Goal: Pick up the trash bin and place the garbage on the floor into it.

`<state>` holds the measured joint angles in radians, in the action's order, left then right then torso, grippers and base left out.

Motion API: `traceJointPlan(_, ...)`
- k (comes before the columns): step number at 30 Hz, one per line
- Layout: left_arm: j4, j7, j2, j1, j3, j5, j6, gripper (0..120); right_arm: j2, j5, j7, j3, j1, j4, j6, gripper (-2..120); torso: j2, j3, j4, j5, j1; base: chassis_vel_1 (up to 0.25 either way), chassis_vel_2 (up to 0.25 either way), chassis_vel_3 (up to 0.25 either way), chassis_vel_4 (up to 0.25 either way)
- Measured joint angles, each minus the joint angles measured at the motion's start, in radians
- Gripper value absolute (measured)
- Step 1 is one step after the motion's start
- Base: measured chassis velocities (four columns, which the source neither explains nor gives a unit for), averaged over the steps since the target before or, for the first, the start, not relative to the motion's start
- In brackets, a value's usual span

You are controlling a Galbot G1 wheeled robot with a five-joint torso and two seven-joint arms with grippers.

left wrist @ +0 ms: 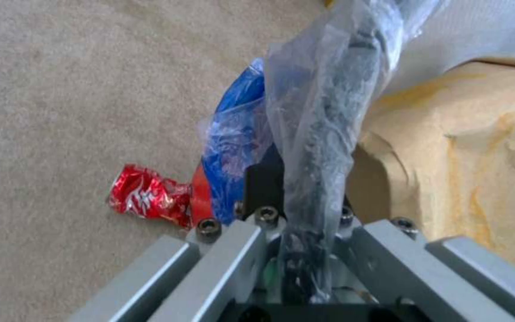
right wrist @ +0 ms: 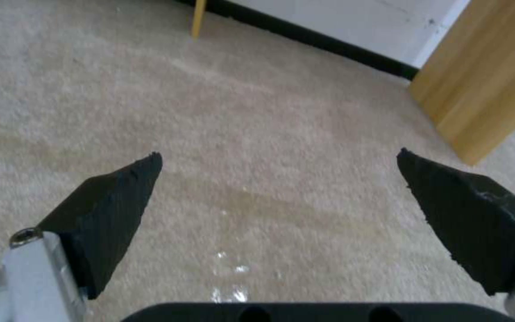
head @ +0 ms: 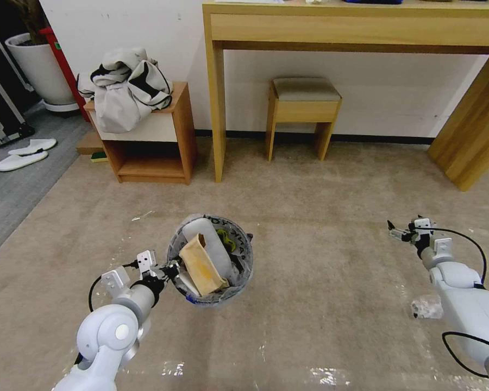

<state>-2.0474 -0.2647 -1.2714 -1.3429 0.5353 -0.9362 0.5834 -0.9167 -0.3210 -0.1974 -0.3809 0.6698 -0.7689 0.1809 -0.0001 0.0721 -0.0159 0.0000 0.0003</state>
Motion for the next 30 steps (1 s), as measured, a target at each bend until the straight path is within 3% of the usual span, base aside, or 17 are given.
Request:
traceJointPlan(16, 0.003, 0.002, 0.000, -0.003, -0.003, 0.003, 0.000, 0, 0.007, -0.018, 0.000, 0.002, 0.003, 0.007, -0.017, 100, 0.000, 0.000, 0.0006, 0.0001, 0.000, 0.000, 0.000, 0.000, 0.000)
traceJointPlan(30, 0.017, 0.029, 0.009, -0.011, -0.001, 0.034, -0.008, 0, 0.052, -0.207, 0.041, 0.022, 0.047, -0.006, -0.249, 100, 0.000, 0.000, 0.0005, 0.0001, 0.000, 0.000, 0.000, 0.000, 0.000)
